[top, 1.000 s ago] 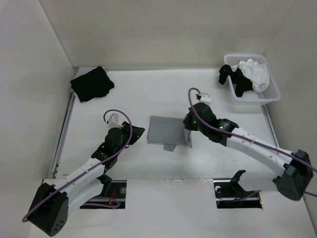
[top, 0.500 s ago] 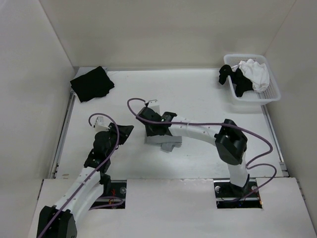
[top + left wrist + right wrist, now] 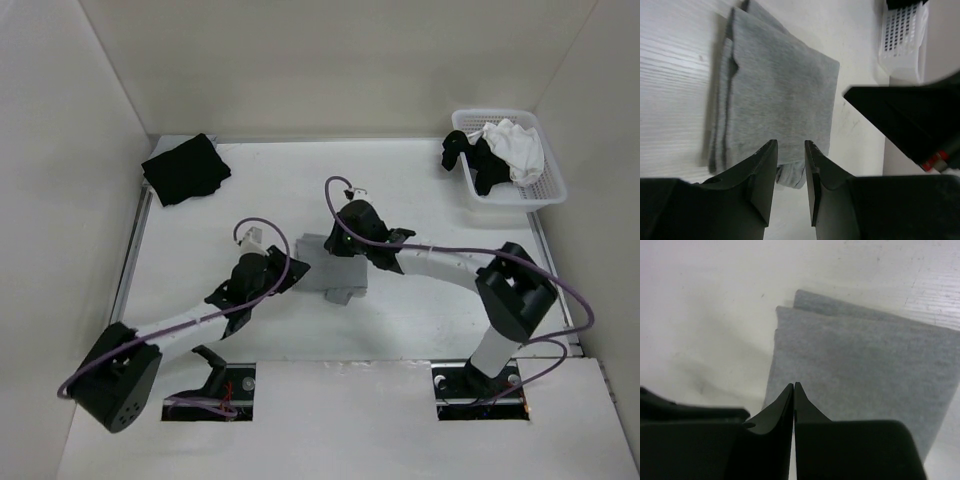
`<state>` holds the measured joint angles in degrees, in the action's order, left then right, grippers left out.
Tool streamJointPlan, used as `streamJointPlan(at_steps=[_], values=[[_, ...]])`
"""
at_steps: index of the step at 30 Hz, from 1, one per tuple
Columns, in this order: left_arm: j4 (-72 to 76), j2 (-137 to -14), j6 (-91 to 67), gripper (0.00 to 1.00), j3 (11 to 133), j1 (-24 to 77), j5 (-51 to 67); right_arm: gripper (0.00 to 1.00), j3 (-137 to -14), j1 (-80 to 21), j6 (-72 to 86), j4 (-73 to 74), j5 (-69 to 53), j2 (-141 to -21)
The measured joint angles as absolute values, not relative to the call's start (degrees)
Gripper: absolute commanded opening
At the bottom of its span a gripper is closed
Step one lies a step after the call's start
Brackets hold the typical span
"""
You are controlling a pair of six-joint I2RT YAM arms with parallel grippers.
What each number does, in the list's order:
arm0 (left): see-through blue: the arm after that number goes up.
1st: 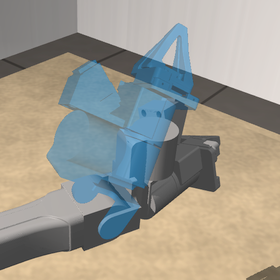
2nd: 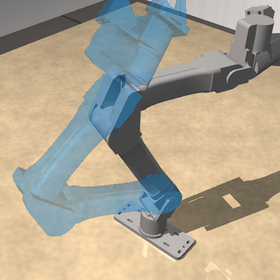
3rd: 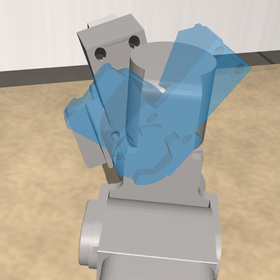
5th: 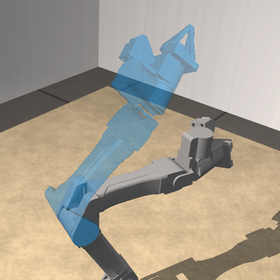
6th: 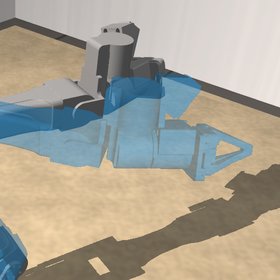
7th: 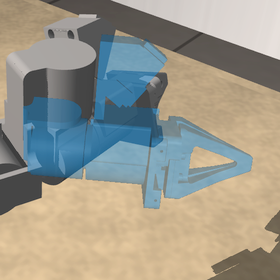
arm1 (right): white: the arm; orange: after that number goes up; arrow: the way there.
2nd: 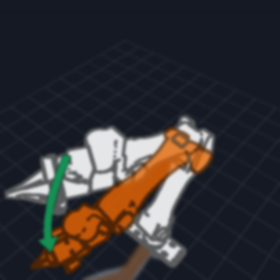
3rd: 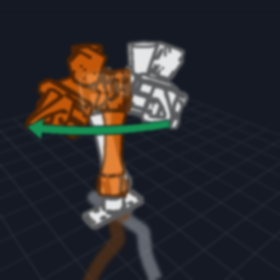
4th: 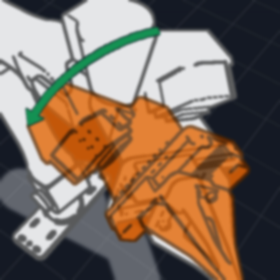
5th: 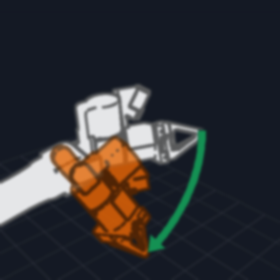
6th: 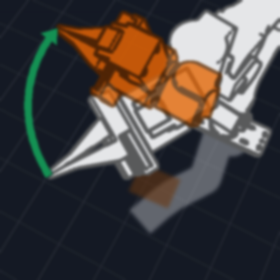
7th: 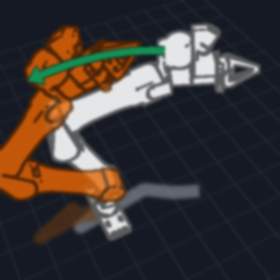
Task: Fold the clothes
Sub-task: Fold the tank top
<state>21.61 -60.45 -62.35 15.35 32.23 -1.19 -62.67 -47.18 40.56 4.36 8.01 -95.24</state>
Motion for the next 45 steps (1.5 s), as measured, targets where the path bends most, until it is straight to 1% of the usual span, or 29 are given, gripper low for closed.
streamJointPlan(at_steps=[2, 7, 11, 17, 19, 23, 26, 28, 31, 34, 37, 39, 42, 45], values=[[24.77, -65.58, -61.87, 0.25, 16.40, 34.74, -2.42, 0.05, -61.23, -45.08, 41.69, -0.89, 4.49, -98.56], [29.67, -76.34, -61.63, 0.25, 16.69, 36.05, -4.32, 0.04, -60.47, -41.85, 46.22, -11.25, -2.79, -107.50], [34.35, -80.29, -61.76, 0.24, 15.16, 36.16, -4.75, 0.04, -60.31, -39.44, 50.11, -17.61, -6.22, -112.22], [37.78, -78.46, -62.06, 0.24, 11.77, 36.42, -5.39, 0.05, -60.71, -36.27, 56.27, -22.61, -8.75, -115.44], [35.90, -74.61, -62.06, 0.26, 10.26, 36.42, -5.67, 0.06, -61.06, -35.73, 57.60, -23.20, -8.88, -115.61], [29.34, -63.44, -61.82, 0.32, 9.50, 36.47, -7.01, 0.12, -61.34, -34.76, 58.89, -24.38, -9.02, -114.96], [23.22, -54.22, -60.16, 0.36, 10.41, 35.99, -9.17, 0.21, -60.07, -33.76, 58.76, -24.36, -9.58, -110.72], [18.63, -50.39, -58.35, 0.38, 12.38, 34.92, -10.55, 0.29, -58.15, -32.93, 58.19, -24.40, -10.11, -104.97], [12.56, -47.13, -55.31, 0.41, 15.64, 31.20, -12.67, 0.39, -53.52, -30.68, 56.47, -24.77, -10.20, -93.30], [7.66, -45.23, -52.71, 0.43, 17.50, 26.00, -13.74, 0.46, -47.64, -27.05, 53.76, -25.26, -8.69, -81.23], [2.85, -44.82, -51.03, 0.45, 18.28, 20.43, -13.74, 0.49, -40.95, -22.94, 50.81, -25.17, -4.51, -71.59], [-0.08, -44.99, -50.11, 0.45, 18.44, 16.86, -13.39, 0.50, -36.77, -21.06, 49.19, -24.84, -1.37, -67.55], [-3.07, -46.17, -48.69, 0.45, 18.76, 11.99, -11.92, 0.51, -30.92, -19.42, 47.40, -24.56, 3.18, -64.79], [-4.54, -47.68, -47.70, 0.45, 19.18, 8.36, -10.44, 0.50, -26.87, -17.78, 46.89, -24.01, 6.22, -64.66]])
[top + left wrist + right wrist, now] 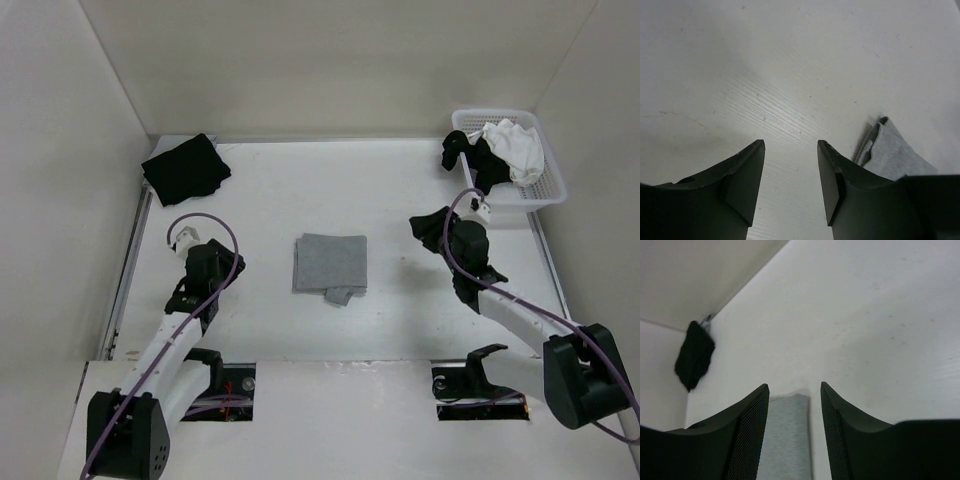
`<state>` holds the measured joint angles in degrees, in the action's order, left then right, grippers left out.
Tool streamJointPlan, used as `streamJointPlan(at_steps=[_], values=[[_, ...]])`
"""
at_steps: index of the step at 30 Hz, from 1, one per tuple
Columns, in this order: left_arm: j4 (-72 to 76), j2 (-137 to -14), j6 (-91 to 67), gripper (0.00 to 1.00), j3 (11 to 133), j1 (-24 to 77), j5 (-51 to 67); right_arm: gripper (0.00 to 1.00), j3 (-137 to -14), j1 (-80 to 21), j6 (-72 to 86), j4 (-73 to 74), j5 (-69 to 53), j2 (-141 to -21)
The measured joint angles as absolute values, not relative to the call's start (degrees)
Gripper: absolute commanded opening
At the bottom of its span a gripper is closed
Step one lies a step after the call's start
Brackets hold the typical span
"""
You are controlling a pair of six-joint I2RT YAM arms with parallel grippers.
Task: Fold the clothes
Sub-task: Fold the tank top
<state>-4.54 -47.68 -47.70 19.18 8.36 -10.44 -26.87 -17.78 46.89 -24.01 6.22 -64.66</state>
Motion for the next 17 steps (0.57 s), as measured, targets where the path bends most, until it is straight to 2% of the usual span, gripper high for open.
streamJointPlan(at_steps=[17], values=[[-1.69, -56.01, -45.34, 0.44, 22.02, 11.73, -8.75, 0.50, -25.36, -16.23, 46.50, -25.34, 9.65, -70.13]])
